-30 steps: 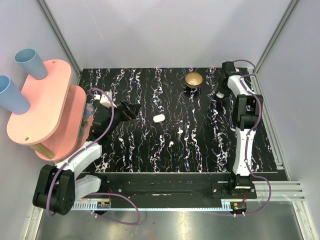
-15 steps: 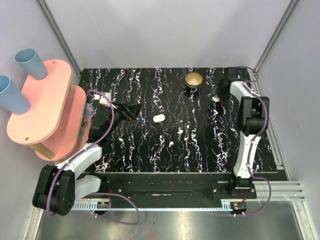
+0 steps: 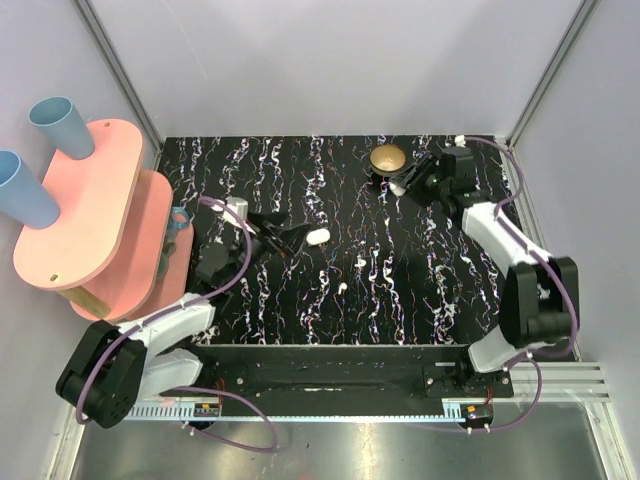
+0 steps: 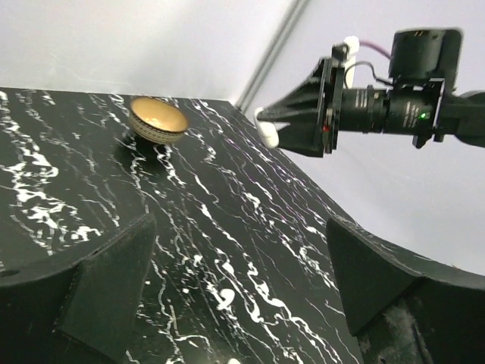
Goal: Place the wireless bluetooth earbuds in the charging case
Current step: Pass from the right arm to the left
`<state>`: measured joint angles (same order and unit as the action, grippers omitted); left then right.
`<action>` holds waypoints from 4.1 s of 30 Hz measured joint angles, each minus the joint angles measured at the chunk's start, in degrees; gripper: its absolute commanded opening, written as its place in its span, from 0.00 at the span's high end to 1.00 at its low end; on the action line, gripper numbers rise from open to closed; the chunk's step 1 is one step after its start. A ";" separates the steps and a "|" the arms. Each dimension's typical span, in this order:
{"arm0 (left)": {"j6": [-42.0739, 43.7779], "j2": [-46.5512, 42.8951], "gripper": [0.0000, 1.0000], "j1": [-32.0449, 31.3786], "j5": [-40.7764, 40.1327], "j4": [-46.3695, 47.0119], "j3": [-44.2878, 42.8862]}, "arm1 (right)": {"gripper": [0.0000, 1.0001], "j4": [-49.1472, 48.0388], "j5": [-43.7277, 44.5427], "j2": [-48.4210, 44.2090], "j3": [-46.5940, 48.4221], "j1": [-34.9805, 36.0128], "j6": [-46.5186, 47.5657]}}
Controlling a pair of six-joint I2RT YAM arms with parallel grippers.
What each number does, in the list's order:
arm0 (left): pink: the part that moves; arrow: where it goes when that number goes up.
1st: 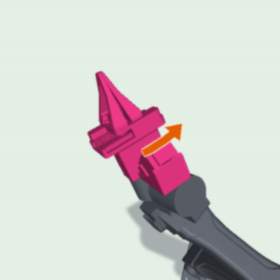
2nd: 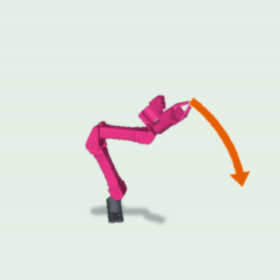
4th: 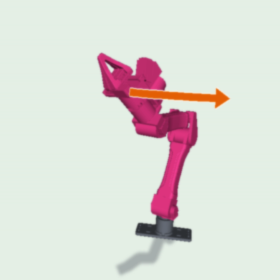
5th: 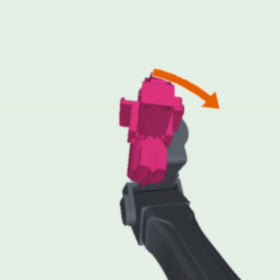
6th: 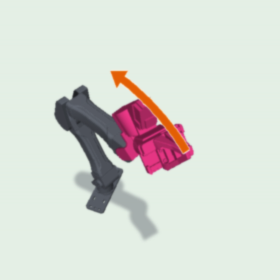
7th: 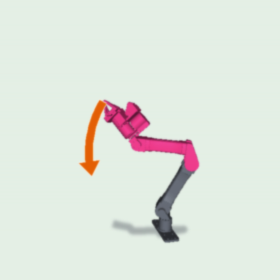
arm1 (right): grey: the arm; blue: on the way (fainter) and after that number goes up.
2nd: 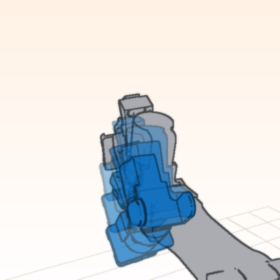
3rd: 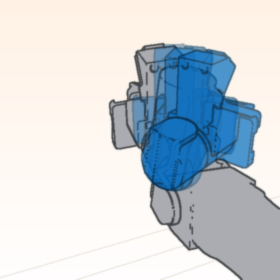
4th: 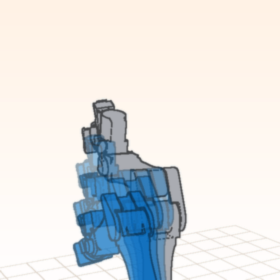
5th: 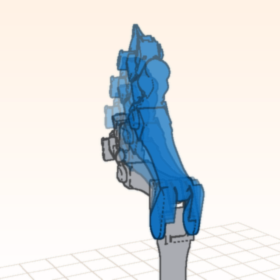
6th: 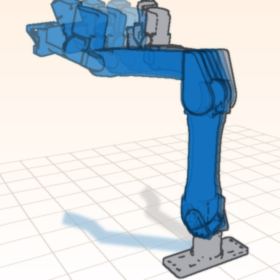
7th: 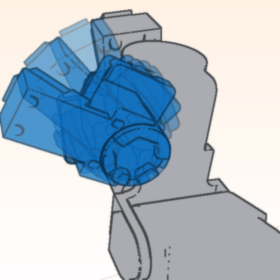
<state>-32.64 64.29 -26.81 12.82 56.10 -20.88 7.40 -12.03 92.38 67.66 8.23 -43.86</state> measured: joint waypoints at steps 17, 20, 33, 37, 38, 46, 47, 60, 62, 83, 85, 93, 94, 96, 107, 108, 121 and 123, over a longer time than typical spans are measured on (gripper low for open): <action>23.45 14.99 0.01 -28.06 -25.59 15.50 -0.11 | 0.82 -16.81 7.39 -25.35 -18.01 18.23 -21.84; 26.97 19.34 0.01 -31.50 -29.35 15.50 -1.14 | 0.83 -17.73 8.35 -26.53 -19.19 20.04 -23.37; 34.42 16.55 0.01 -35.12 -34.12 17.03 -3.39 | 0.82 -19.21 9.49 -28.85 -23.80 24.70 -25.75; 34.36 14.58 0.01 -35.12 -34.05 17.64 -3.39 | 0.82 -19.17 9.40 -28.89 -25.07 26.21 -26.16; 34.32 14.51 0.01 -35.12 -34.05 17.73 -3.39 | 0.82 -19.23 9.40 -28.89 -25.16 26.40 -26.21; 32.44 14.56 0.06 -35.12 -35.52 17.68 -3.39 | 0.82 -20.04 9.22 -28.89 -25.20 27.50 -26.60; 32.02 14.64 0.08 -35.12 -36.06 17.68 -3.45 | 0.82 -20.06 9.11 -28.89 -25.20 27.65 -26.62; 30.60 18.82 0.23 -34.97 -40.54 17.55 -9.31 | 0.82 -21.29 7.91 -28.89 -25.20 28.17 -26.99; 30.25 18.84 0.27 -34.64 -41.00 17.55 -9.51 | 0.82 -21.29 7.89 -28.89 -25.20 28.20 -26.99; 21.81 22.16 0.39 -31.87 -41.24 17.79 -12.02 | 0.83 -22.56 7.34 -28.55 -25.20 28.22 -27.02; 21.62 22.18 0.44 -31.85 -41.20 17.77 -12.17 | 0.83 -22.73 7.26 -28.52 -25.20 28.22 -27.04; 20.63 22.93 0.52 -31.91 -40.44 17.79 -13.33 | 0.83 -23.17 7.23 -28.44 -25.20 28.22 -27.19; 20.55 22.93 0.53 -31.91 -40.41 17.77 -13.40 | 0.83 -23.26 7.23 -28.35 -25.20 28.22 -27.19; 20.41 22.99 0.55 -31.91 -40.28 17.75 -13.60 | 0.83 -23.61 7.17 -28.20 -25.20 28.22 -27.21; 20.98 23.10 0.69 -31.89 -38.93 17.79 -13.70 | 0.82 -23.82 7.17 -28.00 -25.20 28.22 -27.19; 21.09 23.10 0.69 -31.76 -38.53 17.81 -13.70 | 0.80 -23.82 7.28 -28.00 -25.20 28.22 -27.19; 22.29 22.82 1.00 -29.22 -31.36 18.51 -12.55 | 0.57 -23.82 7.34 -28.02 -25.20 28.22 -25.16; 22.25 22.18 1.00 -28.55 -29.57 18.60 -11.82 | 0.52 -23.82 6.78 -28.04 -25.20 28.22 -24.72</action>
<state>-10.39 86.48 -55.35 -16.75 74.70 -32.71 -16.43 -5.26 64.34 42.46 36.45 -68.58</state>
